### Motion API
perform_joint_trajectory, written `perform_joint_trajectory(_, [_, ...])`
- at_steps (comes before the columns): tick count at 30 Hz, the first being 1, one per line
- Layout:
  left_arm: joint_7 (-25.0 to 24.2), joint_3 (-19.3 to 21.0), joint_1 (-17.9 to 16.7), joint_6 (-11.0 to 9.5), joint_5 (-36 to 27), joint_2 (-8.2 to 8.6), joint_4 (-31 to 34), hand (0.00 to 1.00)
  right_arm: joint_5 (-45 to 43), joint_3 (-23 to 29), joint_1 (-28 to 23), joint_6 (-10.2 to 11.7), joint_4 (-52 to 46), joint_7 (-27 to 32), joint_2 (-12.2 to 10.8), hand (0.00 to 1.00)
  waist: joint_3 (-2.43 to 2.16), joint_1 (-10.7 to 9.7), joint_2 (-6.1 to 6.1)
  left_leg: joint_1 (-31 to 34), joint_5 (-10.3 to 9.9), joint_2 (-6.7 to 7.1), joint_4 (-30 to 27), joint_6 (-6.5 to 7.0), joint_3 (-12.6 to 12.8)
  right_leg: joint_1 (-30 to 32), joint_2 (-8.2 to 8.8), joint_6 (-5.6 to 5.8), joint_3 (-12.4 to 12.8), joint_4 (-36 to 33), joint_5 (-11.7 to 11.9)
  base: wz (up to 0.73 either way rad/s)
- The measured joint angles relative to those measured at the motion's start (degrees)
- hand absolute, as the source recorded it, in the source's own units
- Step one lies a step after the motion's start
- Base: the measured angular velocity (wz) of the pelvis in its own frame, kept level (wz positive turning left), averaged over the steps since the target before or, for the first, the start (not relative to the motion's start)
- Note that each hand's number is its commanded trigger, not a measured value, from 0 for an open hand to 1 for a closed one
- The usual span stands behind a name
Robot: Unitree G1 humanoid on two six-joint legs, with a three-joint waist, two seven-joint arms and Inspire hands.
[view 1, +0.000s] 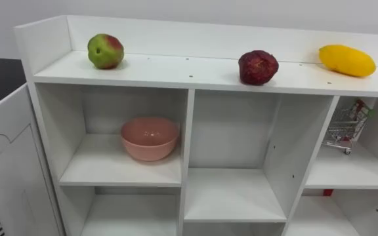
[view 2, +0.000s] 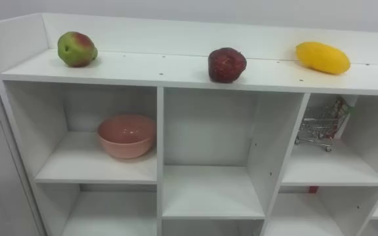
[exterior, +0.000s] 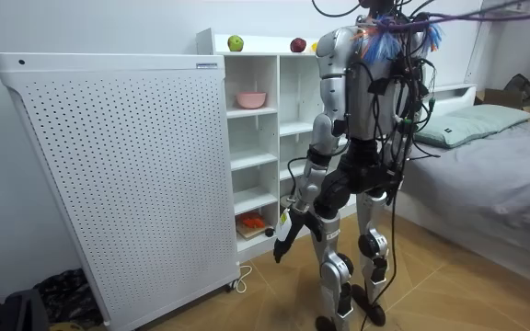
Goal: Arrange fruit in the closet
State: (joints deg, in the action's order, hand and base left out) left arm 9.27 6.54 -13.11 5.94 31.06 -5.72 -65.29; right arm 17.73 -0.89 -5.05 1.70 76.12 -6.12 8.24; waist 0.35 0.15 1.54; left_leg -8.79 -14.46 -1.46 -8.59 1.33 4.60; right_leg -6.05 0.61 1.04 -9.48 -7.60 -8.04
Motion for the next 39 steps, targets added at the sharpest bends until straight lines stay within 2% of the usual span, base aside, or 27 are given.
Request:
perform_joint_trajectory(7, [0.00,0.01,0.05,-0.13,-0.05,0.00,0.13,0.00,0.00,-0.05,0.00,0.06,-0.02,0.38,-0.02,0.00,-0.01,0.10,0.17,-0.05,0.00,0.01,-0.22,0.00,0.01,-0.06,0.01,0.00,-0.01,-0.01,0.00,0.00])
perform_joint_trajectory(12, [0.08,0.16,0.58,-0.62,-0.02,-0.01,0.10,0.00,0.05,-0.03,0.00,0.11,-0.11,1.29,-0.08,0.00,0.16,0.23,0.44,-0.39,0.00,0.03,-0.11,0.00,0.02,-0.38,0.02,0.00,-0.12,-0.03,0.00,0.00])
perform_joint_trajectory(14, [0.20,0.28,0.63,-1.11,-0.02,-0.01,0.10,0.00,0.05,-0.03,-0.01,0.10,-0.15,1.62,-0.10,0.00,0.15,0.28,0.43,-0.39,0.00,0.03,-0.12,0.00,0.02,-0.37,0.02,0.00,-0.11,-0.03,0.00,0.00])
perform_joint_trajectory(15, [0.22,0.36,0.68,-1.25,0.05,-0.01,0.09,0.00,0.04,0.04,-0.03,0.08,-0.16,1.73,-0.10,0.00,-0.06,0.29,0.09,-0.39,0.00,0.03,-0.17,0.00,0.02,-0.37,0.02,0.00,-0.10,-0.06,0.00,0.00])
perform_joint_trajectory(16, [0.23,0.39,0.67,-1.26,0.06,0.01,0.10,0.00,0.09,0.08,0.02,0.07,-0.16,1.76,-0.10,0.00,-0.07,0.28,0.15,-0.39,0.00,0.03,-0.16,0.00,0.02,-0.36,0.03,0.00,-0.15,-0.06,0.00,0.00])
perform_joint_trajectory(20, [0.56,0.53,0.78,-1.56,0.01,0.00,0.03,0.00,-0.39,2.31,0.61,-0.19,-0.36,2.60,-0.14,0.00,-0.18,0.18,0.11,-0.44,0.00,0.06,-0.55,0.00,0.11,-0.36,0.03,0.00,-0.03,-0.13,0.00,0.00])
perform_joint_trajectory(23, [1.39,0.53,0.97,-2.54,-0.01,-0.04,0.04,0.00,-1.20,4.58,0.70,-0.22,-3.06,4.51,-0.13,0.00,-0.20,0.16,0.16,-0.49,0.00,0.08,-0.58,0.00,0.26,-0.34,0.05,0.00,0.08,-0.18,0.00,-0.03])
perform_joint_trajectory(25, [1.87,0.56,1.19,-3.44,-0.01,0.00,0.08,0.00,-1.74,6.08,0.58,-0.45,-7.78,6.31,-0.14,0.00,-0.19,0.11,0.17,-0.62,0.00,0.06,-0.63,0.00,0.59,-0.32,0.05,-0.01,0.33,-0.30,0.01,-0.10])
perform_joint_trajectory(26, [1.95,0.52,1.37,-3.94,-0.05,-0.01,0.15,0.00,-2.53,7.29,0.53,-0.61,-13.71,7.74,-0.13,0.00,-0.16,0.05,0.17,-0.61,0.00,0.02,-0.62,0.00,0.84,-0.12,0.05,-0.02,0.64,-0.49,0.01,-0.15])
perform_joint_trajectory(29, [3.12,0.44,2.24,-4.87,-0.05,-0.27,0.19,0.00,-2.79,7.93,0.59,1.70,-28.11,11.38,-0.20,0.00,0.23,0.06,-0.22,-0.63,0.00,0.08,-0.57,0.00,0.92,-0.03,-0.03,-0.08,0.87,-0.62,0.05,-0.06])
perform_joint_trajectory(30, [3.95,0.13,2.29,-5.47,-0.08,-0.31,0.19,0.00,-3.05,7.82,0.51,2.27,-34.16,12.88,-0.36,0.00,0.32,0.37,0.08,-0.63,0.00,0.05,-0.59,0.00,1.24,0.09,-0.10,-0.08,1.26,-0.69,0.05,-0.04])
perform_joint_trajectory(31, [4.21,-0.03,2.35,-5.71,-0.07,-0.29,0.22,0.00,-3.13,7.77,0.55,2.42,-37.40,13.52,-0.51,0.00,0.24,0.45,-0.25,-0.59,0.00,0.01,-0.62,0.00,1.36,0.27,-0.14,-0.08,1.47,-0.83,0.05,-0.09])
perform_joint_trajectory(33, [4.85,-0.08,2.11,-6.04,-0.08,-0.29,0.90,0.00,-3.08,6.82,0.62,3.92,-48.36,15.92,-1.00,0.00,0.01,0.53,-0.20,-0.46,0.02,0.00,-0.76,-0.02,1.47,0.68,-0.17,-0.09,1.39,-1.03,0.04,-0.03])
perform_joint_trajectory(34, [5.23,-0.08,1.93,-6.04,-0.08,-0.29,1.12,0.00,-3.14,6.67,0.70,4.38,-50.08,16.20,-1.01,0.00,0.00,0.50,-0.11,-0.49,0.02,-0.01,-0.77,-0.02,1.45,0.60,-0.17,-0.08,1.35,-1.02,0.04,0.03])
perform_joint_trajectory(39, [6.84,-2.27,0.82,-5.97,-0.07,-0.89,1.67,0.00,-7.39,6.45,0.49,4.93,-64.92,21.70,-1.16,0.00,-0.10,1.28,0.51,-0.41,0.02,0.04,-0.71,-0.01,1.76,0.99,-0.10,-0.08,1.53,-1.15,0.05,-0.04])
